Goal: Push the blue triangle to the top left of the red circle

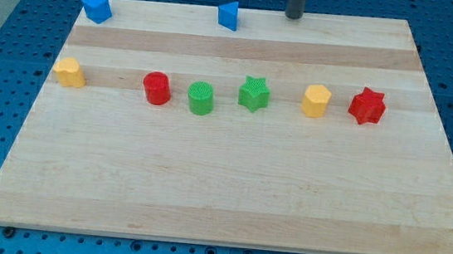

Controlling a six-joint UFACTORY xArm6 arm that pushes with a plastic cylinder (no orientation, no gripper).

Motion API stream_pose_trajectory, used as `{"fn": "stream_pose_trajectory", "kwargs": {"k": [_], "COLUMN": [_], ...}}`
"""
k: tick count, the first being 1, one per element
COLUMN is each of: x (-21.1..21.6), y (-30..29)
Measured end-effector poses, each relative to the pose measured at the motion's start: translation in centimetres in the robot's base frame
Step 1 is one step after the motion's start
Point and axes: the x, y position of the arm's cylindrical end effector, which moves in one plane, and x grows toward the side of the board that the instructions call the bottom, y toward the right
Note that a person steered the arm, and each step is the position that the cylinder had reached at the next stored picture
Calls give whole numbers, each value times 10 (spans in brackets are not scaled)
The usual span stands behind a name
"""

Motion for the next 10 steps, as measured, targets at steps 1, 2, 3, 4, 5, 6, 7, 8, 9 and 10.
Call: {"fn": "stream_pose_trajectory", "kwargs": {"k": [1, 2, 3, 4, 5, 6, 7, 8, 9, 10], "x": [0, 0, 4, 29, 52, 66, 85, 105, 124, 144], "y": [-37, -72, -107, -123, -134, -154, -164, -164, -163, -163]}}
